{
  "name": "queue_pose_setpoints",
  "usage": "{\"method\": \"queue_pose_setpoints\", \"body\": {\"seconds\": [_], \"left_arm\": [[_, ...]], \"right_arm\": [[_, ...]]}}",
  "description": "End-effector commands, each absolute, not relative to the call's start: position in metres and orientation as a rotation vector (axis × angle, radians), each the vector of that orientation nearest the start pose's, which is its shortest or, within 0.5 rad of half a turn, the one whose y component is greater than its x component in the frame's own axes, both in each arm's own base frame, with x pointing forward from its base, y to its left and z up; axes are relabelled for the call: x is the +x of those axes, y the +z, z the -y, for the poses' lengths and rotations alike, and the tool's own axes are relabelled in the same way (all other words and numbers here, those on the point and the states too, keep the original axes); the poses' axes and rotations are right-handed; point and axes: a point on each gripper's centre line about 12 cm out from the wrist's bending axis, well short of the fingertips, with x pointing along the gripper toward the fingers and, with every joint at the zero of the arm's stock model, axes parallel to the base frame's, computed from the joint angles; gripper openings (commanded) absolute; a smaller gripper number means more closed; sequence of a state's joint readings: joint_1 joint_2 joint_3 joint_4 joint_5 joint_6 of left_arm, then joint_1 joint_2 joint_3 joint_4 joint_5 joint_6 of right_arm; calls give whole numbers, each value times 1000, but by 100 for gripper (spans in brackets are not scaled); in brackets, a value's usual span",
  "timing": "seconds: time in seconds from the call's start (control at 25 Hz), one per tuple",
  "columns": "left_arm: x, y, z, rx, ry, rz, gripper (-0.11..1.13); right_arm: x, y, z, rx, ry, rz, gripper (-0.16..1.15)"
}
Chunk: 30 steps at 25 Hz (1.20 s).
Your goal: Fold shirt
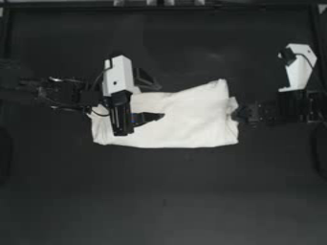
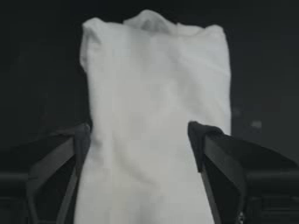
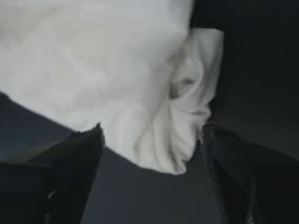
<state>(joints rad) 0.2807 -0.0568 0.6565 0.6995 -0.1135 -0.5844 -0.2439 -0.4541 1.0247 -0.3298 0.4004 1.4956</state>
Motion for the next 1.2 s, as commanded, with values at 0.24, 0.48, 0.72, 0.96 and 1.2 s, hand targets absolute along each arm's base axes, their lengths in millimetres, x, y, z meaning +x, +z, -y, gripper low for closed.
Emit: {"method": "queue_pose_setpoints", "body": {"seconds": [0.24,0.48,0.72,0.96,1.2], "left_arm": [[379,216,-101,26,185,-491,97],[378,214,-102,27,191,-505,97],[379,212,-101,28,188,-509,97],[379,211,-101,28,188,-511,96],[379,210,-100,28,189,-518,96]], "right_arm": [[243,147,88,1154,-838,-588,95],[250,128,91,1156,-831,-618,95],[252,119,93,1160,-823,-626,95],[263,107,94,1170,-776,-615,95],[270,97,96,1178,-763,-622,91]]}}
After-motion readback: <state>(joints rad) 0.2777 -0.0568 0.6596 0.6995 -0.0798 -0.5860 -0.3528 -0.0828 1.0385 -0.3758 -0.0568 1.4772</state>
